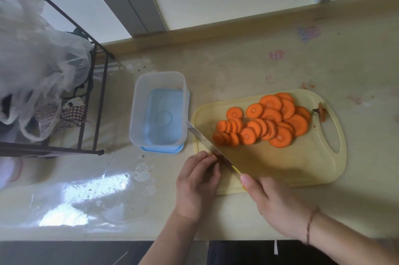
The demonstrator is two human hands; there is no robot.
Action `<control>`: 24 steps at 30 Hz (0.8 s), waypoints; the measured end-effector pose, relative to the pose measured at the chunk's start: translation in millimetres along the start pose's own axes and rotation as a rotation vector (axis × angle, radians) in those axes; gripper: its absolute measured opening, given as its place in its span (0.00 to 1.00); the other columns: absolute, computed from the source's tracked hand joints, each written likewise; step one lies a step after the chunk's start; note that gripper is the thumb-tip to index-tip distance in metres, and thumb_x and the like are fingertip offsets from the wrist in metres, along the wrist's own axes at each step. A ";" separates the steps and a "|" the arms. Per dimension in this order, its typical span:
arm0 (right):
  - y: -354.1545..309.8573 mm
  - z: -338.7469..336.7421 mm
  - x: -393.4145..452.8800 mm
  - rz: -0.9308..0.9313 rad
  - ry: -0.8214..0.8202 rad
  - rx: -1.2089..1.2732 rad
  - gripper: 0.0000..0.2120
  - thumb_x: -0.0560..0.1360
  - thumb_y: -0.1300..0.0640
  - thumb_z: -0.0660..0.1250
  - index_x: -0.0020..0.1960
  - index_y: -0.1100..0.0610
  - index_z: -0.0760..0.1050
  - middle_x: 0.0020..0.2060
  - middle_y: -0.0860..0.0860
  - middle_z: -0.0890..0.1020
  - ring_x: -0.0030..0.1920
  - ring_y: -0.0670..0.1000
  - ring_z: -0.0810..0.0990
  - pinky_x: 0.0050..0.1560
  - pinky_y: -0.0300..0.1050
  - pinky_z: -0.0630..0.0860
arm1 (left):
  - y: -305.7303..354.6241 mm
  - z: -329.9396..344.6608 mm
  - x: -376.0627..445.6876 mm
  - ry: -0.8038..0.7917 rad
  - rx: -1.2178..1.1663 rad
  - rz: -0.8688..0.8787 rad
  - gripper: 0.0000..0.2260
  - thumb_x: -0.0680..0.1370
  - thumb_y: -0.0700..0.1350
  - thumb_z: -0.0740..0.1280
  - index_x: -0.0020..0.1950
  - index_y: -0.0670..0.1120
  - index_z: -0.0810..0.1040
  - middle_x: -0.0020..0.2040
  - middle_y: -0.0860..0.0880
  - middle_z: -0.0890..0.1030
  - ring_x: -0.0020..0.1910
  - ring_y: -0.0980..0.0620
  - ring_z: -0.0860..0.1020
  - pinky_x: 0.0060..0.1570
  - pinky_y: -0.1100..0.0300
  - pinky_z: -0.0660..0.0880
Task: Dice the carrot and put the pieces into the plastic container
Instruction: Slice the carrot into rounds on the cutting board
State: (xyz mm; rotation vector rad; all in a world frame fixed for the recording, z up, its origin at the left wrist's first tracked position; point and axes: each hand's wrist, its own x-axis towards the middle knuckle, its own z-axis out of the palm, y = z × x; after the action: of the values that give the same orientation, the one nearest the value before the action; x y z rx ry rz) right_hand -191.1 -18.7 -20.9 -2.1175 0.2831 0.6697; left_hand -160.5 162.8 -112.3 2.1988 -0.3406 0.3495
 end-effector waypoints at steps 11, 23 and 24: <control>-21.5 -23.4 17.5 0.356 -0.241 0.669 0.24 0.77 0.34 0.51 0.37 0.54 0.62 0.23 0.49 0.60 0.21 0.46 0.53 0.22 0.31 0.54 | -2.0 0.6 -0.8 -0.031 -0.034 -0.010 0.10 0.75 0.39 0.72 0.55 0.45 0.80 0.54 0.51 0.78 0.47 0.50 0.81 0.50 0.60 0.79; -10.9 -65.0 6.7 0.414 -0.286 0.951 0.26 0.75 0.33 0.54 0.35 0.55 0.65 0.25 0.50 0.58 0.22 0.45 0.51 0.23 0.30 0.55 | 4.8 -0.1 6.4 -0.038 -0.054 0.001 0.06 0.76 0.41 0.73 0.52 0.46 0.82 0.54 0.55 0.79 0.49 0.51 0.81 0.48 0.55 0.80; -10.7 -61.1 2.0 0.397 -0.268 0.877 0.25 0.75 0.33 0.54 0.35 0.55 0.65 0.25 0.51 0.58 0.23 0.45 0.51 0.23 0.30 0.55 | 5.9 2.1 7.8 -0.033 -0.047 -0.006 0.06 0.75 0.39 0.74 0.51 0.44 0.83 0.53 0.55 0.79 0.49 0.52 0.81 0.49 0.57 0.79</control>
State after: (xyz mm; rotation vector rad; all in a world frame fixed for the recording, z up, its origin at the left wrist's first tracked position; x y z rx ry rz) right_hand -162.9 -61.4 14.3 -1.1285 0.7093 0.8474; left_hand -155.1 156.7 -106.5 2.1616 -0.3566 0.2990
